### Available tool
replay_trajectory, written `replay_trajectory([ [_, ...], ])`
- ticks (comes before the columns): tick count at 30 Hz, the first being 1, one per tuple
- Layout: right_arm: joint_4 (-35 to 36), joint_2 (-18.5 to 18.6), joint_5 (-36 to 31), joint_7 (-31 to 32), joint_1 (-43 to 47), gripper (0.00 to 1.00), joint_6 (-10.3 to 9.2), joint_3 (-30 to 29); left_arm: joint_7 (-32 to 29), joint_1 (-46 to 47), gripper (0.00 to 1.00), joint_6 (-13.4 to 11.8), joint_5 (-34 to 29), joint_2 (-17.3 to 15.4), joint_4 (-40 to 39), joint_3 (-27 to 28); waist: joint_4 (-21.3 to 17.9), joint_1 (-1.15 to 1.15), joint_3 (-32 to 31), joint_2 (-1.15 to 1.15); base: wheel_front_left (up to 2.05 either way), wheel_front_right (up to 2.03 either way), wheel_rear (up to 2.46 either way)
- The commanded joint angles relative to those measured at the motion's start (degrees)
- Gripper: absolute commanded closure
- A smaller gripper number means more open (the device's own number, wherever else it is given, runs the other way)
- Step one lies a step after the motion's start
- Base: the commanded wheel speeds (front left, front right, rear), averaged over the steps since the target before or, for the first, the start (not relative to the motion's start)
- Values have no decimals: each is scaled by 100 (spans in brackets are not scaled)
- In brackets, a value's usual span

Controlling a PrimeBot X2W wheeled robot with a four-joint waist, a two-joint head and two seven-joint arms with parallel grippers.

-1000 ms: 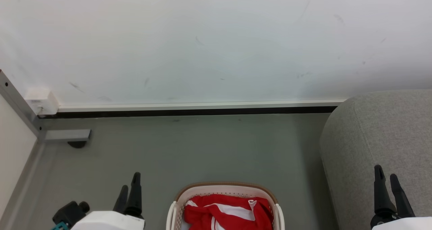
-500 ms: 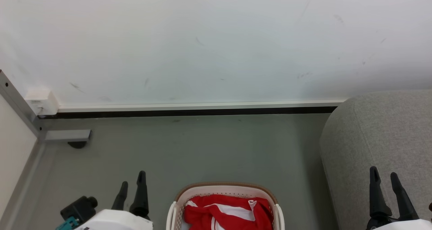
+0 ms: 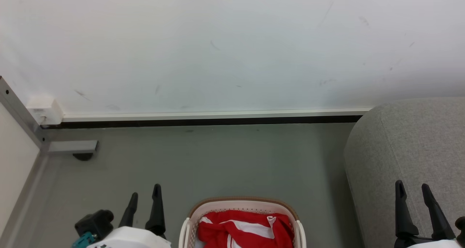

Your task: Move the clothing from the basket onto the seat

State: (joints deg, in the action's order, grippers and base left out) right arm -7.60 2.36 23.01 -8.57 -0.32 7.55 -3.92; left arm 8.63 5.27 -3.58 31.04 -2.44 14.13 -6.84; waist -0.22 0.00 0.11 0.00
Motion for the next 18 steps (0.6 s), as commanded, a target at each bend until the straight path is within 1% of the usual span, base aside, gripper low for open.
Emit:
replay_trajectory([
  [1, 68, 64, -150, -43, 39, 0, -7, -7, 36, 95, 0, -17, -165, -48, -43, -8, 1, 0, 2, 0, 0, 0, 0],
  [9, 73, 66, -617, -160, 76, 0, -8, -10, 156, 64, 0, -71, -614, -51, -1, -44, 0, 0, -9, 0, 0, 0, 0],
  [18, -1, 68, -915, -283, 113, 0, -8, 1, 267, 18, 0, -107, -1061, -54, 99, -89, 1, 0, -24, 0, 0, 0, 0],
])
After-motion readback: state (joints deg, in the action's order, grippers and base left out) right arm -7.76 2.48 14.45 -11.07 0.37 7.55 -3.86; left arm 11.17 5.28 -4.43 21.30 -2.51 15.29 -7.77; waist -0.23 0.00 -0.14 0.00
